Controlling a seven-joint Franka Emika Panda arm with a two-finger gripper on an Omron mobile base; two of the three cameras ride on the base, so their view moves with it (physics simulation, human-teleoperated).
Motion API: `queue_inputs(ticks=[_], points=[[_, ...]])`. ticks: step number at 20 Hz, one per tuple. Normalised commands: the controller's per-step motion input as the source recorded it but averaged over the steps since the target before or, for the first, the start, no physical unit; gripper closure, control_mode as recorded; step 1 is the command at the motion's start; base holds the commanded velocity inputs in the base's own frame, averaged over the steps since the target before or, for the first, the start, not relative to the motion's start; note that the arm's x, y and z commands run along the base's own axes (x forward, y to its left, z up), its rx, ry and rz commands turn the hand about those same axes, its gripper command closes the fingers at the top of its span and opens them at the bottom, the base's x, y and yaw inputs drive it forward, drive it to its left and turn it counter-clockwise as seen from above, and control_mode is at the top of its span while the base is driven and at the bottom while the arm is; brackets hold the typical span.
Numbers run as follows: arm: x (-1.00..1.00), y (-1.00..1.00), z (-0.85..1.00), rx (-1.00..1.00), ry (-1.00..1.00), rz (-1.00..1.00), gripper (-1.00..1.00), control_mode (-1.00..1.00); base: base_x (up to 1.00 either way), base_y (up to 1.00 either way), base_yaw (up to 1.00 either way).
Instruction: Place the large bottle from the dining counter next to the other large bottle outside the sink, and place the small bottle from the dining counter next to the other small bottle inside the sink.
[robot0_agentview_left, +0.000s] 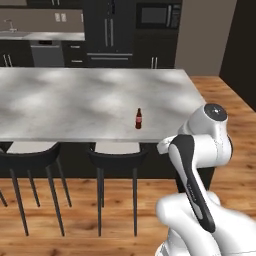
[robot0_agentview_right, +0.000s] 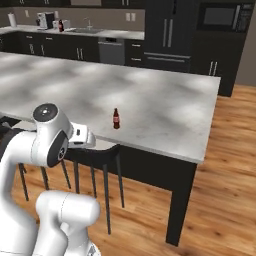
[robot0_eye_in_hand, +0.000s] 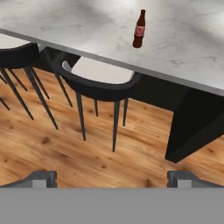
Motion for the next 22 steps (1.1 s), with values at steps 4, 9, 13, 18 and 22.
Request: queue_inputs(ticks=[4, 9, 13, 18, 22], points=[[0.0, 0.0, 0.0, 0.0, 0.0, 0.0, -1.0, 1.0, 0.66, 0.0, 0.0], [0.0, 0.0, 0.0, 0.0, 0.0, 0.0, -1.0, 1.0, 0.35, 0.02, 0.0], [0.0, 0.0, 0.0, 0.0, 0.0, 0.0, -1.0, 1.0, 0.28, 0.03, 0.0], [0.0, 0.0, 0.0, 0.0, 0.0, 0.0, -1.0, 1.0, 0.36, 0.21, 0.0], [0.0, 0.0, 0.0, 0.0, 0.0, 0.0, -1.0, 1.0, 0.34, 0.36, 0.0]])
